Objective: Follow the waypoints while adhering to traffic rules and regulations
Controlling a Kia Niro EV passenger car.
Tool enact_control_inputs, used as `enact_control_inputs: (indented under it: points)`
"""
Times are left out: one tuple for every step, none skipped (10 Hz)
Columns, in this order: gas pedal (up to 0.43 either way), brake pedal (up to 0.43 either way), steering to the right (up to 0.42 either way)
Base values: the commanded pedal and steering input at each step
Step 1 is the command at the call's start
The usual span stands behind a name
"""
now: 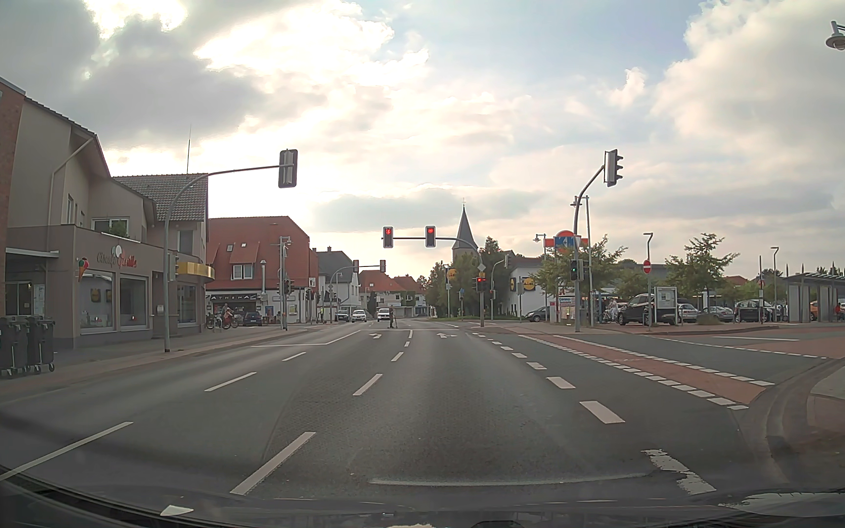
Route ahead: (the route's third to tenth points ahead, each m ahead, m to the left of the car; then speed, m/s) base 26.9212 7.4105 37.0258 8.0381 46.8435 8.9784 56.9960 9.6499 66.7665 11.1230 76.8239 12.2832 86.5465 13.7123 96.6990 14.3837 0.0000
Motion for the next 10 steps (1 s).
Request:
enact_control_inputs:
  points:
    - [0.0, 0.22, -0.005]
    - [0.0, 0.22, -0.005]
    - [0.0, 0.22, -0.005]
    - [0.0, 0.22, -0.005]
    - [0.0, 0.22, -0.005]
    - [0.0, 0.22, -0.005]
    - [0.0, 0.22, -0.005]
    - [0.0, 0.22, -0.005]
    - [0.0, 0.22, -0.005]
    - [0.0, 0.22, -0.005]
